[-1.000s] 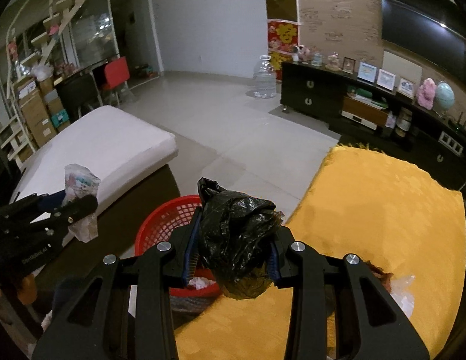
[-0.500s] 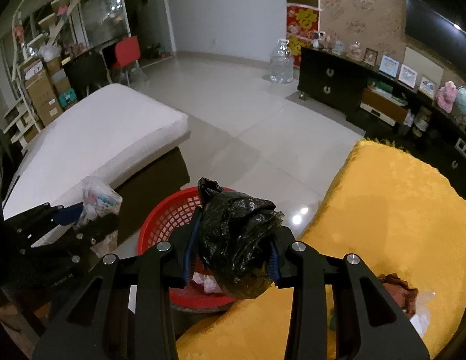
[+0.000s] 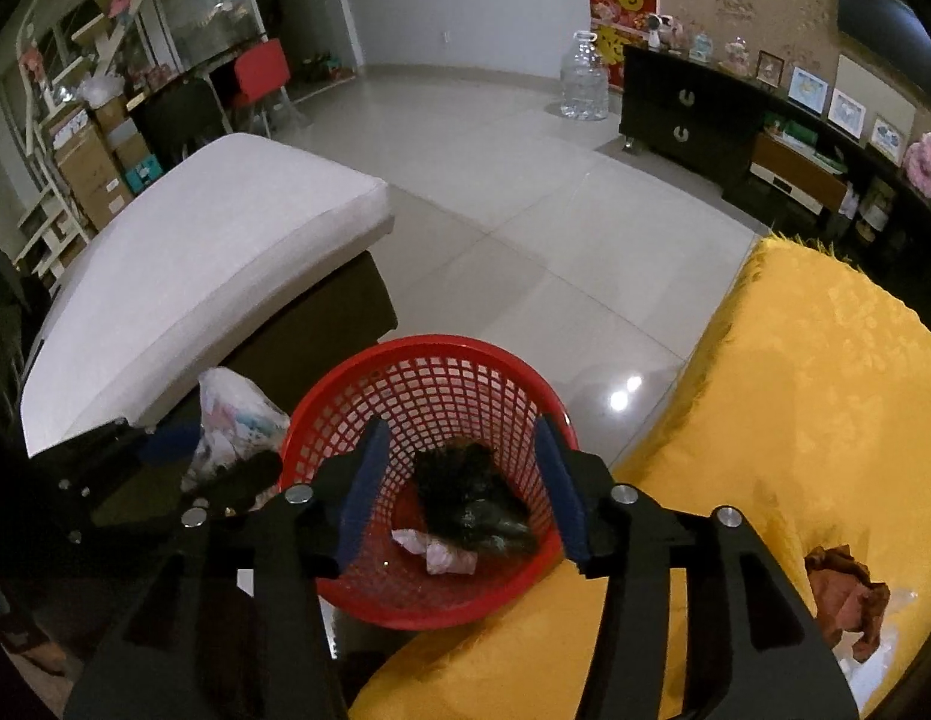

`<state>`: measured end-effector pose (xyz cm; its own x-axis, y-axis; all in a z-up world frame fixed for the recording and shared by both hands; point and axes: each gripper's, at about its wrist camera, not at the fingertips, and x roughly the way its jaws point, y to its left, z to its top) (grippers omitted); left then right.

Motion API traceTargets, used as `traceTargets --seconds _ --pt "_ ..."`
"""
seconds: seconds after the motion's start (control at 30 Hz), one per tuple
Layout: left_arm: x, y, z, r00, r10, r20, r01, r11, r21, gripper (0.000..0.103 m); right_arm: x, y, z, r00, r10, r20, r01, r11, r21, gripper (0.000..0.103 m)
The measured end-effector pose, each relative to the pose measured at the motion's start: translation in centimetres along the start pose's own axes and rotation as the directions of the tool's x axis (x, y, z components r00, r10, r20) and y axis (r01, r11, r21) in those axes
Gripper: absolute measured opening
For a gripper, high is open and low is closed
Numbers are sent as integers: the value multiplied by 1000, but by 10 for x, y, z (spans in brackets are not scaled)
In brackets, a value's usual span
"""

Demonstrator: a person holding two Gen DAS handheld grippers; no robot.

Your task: Collect trash

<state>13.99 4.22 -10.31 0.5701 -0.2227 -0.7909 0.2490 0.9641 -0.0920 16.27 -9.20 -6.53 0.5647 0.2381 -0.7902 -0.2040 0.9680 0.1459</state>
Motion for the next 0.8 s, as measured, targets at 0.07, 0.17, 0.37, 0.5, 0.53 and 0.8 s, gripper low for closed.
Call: traceTargets --seconds 0.07,0.17,0.37,0.5,0.53,0.8 --pt "3 -3 0 1000 -2 -6 2 1000 7 44 -1 -2 1 1000 1 3 -1 1000 6 54" --pt "8 -5 1 1000 -10 -13 11 1000 12 47 -4 -6 1 1000 -4 13 3 1000 21 56" --pt "5 -8 1 1000 -14 -5 14 1000 16 66 -21 -18 -1 999 -22 44 20 999 39 57" --pt "-1 -15 1 1000 1 13 -2 1000 31 76 -34 -27 -5 997 -39 62 36 998 55 57" --pt "-3 -15 2 1000 2 15 -3 999 34 77 -36 -29 -5 997 -43 65 39 998 58 57" --pt "-24 -15 6 998 11 60 -13 999 32 80 -66 -42 -17 987 -106 118 99 993 64 62"
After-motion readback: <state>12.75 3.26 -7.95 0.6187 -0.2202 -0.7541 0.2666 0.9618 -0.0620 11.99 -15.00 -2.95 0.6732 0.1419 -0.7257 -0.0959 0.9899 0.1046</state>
